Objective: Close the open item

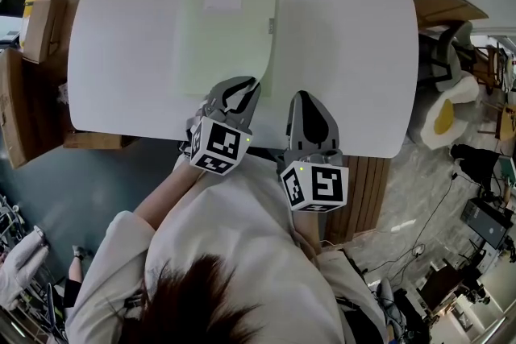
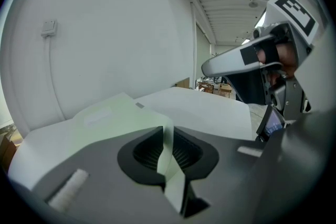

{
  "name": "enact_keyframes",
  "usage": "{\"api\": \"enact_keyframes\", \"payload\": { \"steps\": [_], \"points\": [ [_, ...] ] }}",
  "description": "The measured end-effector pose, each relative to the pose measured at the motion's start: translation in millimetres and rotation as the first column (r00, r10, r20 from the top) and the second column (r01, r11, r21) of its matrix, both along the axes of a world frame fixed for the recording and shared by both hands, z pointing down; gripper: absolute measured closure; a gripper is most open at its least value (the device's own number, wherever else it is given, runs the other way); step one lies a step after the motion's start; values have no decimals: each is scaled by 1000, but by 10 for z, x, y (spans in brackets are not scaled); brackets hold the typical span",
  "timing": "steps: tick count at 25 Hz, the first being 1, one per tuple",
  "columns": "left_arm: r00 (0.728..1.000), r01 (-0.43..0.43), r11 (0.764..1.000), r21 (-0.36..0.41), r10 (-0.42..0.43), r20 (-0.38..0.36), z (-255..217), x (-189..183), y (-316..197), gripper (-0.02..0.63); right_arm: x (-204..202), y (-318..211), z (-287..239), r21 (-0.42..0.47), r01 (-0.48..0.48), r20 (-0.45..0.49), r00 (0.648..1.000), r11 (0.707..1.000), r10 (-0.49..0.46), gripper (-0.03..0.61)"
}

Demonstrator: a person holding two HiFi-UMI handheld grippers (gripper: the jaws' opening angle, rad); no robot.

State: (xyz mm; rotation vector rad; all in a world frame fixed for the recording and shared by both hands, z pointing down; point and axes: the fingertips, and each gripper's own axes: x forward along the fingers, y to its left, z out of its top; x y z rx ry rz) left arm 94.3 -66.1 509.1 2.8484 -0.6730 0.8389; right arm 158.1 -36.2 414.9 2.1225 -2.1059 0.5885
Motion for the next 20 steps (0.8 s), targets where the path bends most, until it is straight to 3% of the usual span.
{"api": "enact_keyframes", "payload": {
  "steps": [20],
  "points": [
    [997,-34,998,-54,38,67,299,114,49,566,187,99,28,-28,-39,-5,999,999,39,569]
  ]
}}
